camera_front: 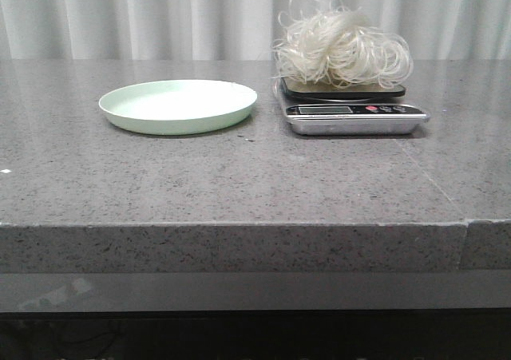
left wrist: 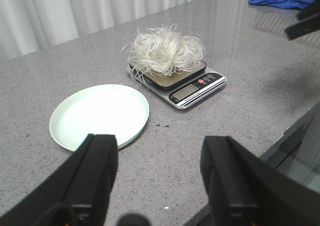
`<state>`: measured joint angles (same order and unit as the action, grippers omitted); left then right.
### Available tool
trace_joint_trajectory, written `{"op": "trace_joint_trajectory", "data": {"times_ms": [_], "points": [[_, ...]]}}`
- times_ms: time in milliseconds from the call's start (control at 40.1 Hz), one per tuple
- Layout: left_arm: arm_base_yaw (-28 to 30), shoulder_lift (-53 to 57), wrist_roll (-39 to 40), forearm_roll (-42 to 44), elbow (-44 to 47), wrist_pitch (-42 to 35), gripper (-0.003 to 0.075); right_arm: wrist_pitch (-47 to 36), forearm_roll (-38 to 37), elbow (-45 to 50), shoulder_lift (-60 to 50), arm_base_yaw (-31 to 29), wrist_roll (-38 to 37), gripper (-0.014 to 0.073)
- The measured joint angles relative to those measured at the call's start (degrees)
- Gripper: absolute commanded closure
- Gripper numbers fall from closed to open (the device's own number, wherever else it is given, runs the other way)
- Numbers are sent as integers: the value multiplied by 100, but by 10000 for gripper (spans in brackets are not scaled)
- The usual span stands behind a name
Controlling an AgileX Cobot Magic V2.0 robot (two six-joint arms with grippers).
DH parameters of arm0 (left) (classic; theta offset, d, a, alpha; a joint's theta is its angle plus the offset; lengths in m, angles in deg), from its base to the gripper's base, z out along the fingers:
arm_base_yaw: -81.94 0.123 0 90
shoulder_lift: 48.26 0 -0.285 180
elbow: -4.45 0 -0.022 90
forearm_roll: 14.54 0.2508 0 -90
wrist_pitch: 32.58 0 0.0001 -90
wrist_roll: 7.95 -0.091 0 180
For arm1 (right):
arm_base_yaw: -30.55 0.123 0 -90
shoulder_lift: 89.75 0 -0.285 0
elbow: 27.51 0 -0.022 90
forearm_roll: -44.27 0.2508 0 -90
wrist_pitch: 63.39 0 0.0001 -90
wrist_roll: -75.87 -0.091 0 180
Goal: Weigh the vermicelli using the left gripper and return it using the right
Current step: 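Open the left gripper and withdraw it from the scale, then lower the right gripper onto the vermicelli on the scale and grasp it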
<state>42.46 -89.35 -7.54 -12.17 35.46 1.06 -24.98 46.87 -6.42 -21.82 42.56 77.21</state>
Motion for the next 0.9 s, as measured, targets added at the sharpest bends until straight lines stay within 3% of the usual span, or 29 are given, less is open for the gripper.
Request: {"op": "trace_joint_trajectory", "data": {"times_ms": [449, 898], "points": [[0, 0, 0, 0, 0, 0, 259, 105, 214, -2396, 2670, 386, 78, 41], [0, 0, 0, 0, 7, 0, 259, 591, 541, -4283, 4328, 485, 426, 41]]}}
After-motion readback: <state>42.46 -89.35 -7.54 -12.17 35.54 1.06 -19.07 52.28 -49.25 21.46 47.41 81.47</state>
